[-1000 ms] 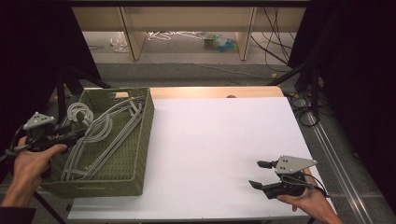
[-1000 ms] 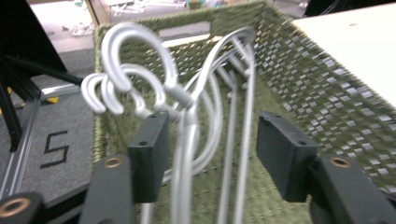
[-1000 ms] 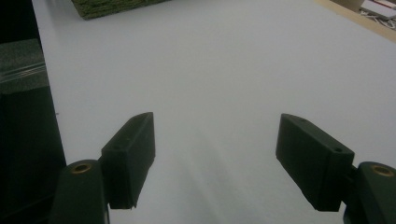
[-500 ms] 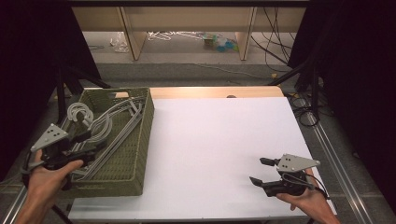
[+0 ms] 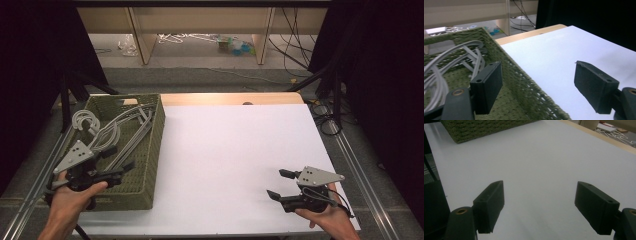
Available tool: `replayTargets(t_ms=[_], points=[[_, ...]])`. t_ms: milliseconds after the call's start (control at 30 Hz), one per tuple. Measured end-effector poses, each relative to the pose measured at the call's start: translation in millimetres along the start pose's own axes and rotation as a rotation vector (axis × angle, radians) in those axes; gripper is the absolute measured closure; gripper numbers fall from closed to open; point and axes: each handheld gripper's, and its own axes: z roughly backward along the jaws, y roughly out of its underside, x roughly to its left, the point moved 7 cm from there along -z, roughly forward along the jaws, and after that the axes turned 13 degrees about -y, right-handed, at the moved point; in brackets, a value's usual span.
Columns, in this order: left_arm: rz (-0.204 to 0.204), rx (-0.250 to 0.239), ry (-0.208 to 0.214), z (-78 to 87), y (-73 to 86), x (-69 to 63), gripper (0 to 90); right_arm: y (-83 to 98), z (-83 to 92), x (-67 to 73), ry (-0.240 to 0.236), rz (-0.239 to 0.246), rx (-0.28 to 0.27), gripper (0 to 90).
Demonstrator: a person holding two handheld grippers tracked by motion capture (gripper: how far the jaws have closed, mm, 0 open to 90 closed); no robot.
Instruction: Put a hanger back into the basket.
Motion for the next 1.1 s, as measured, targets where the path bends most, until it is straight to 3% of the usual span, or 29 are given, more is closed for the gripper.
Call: replayTargets(t_ms=[367, 400, 433, 600, 667, 767, 1000, 1100], points=[[-0.029, -0.011, 0.055, -2.9, 6.1, -29.1, 21.4, -1.7, 0.8, 7.5, 0.002, -0.009, -0.020, 22.0], [-0.051, -0.014, 0.056, -3.6, 7.9, -32.0, 21.4, -1.6, 0.7, 7.9, 0.002, -0.009, -0.020, 21.6], [-0.035, -0.015, 0.062, -4.3, 9.2, -34.4, 21.4, -2.1, 0.3, 7.7, 0.008, 0.006, -0.027, 21.2], [-0.056, -0.007, 0.110, -6.9, 16.0, -47.9, 20.9, -1.7, -0.5, 11.0, 0.003, 0.006, -0.028, 19.4], [-0.083, -0.011, 0.132, -8.4, 18.4, -55.6, 20.7, -0.6, -1.6, 12.8, -0.006, -0.002, -0.024, 18.4], [-0.082, -0.013, 0.161, -9.6, 21.5, -66.0, 19.5, -0.5, -2.3, 13.6, -0.004, 0.000, -0.027, 17.8], [-0.118, -0.021, 0.163, -10.3, 28.0, -74.3, 19.1, -0.5, -1.8, 15.1, -0.001, 0.016, -0.031, 17.2], [-0.109, -0.017, 0.172, -9.4, 33.5, -78.4, 19.0, 0.0, -2.5, 17.9, -0.019, 0.008, -0.030, 16.9]])
